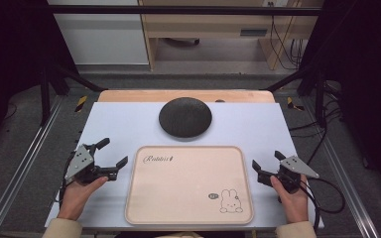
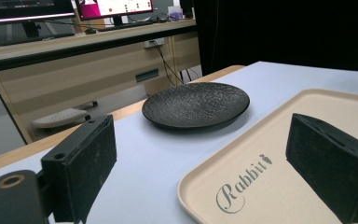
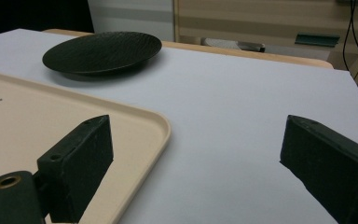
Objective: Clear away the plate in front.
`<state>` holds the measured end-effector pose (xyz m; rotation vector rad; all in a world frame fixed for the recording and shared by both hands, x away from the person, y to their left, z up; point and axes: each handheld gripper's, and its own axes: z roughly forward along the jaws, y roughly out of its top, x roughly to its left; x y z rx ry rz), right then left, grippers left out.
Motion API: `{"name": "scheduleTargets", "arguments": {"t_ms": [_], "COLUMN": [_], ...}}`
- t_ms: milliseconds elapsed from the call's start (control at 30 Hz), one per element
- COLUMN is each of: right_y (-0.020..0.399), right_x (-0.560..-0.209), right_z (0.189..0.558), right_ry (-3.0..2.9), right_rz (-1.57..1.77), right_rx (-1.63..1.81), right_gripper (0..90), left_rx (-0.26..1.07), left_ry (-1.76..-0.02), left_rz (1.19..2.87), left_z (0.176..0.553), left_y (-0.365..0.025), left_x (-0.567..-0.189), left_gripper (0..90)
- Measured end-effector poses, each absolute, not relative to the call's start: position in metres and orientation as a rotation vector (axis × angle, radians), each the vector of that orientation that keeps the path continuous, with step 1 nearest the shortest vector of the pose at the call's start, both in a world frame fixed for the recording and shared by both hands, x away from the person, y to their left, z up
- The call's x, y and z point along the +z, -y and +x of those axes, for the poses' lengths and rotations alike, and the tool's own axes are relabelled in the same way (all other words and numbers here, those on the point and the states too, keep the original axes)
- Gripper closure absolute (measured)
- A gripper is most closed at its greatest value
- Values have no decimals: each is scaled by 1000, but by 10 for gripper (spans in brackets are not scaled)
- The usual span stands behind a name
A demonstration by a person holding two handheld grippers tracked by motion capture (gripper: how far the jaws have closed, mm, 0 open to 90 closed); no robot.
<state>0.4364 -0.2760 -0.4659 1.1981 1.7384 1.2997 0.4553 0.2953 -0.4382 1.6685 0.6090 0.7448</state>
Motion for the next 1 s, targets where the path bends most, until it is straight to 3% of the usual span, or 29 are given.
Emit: {"name": "scheduleTargets", "arguments": {"t_ms": [367,667,1000], "right_y": [271,268,277], "right_x": [-468,-461,-463], "right_z": [419,405,407], "right_ry": [-1790,-1770,-1740], "right_rz": [1201,1175,1232], "right_rx": [1204,1207,1223], "right_gripper": [57,71,83], "left_rx": [885,1014,1056], "left_ry": [-492,-233,-120], "left_rz": [1923,2265,2441], "left_z": [454,500,543], "left_y": [-251,-168,-110], "left_x": [-426,-389,-386], "left_gripper": [99,202,308]}}
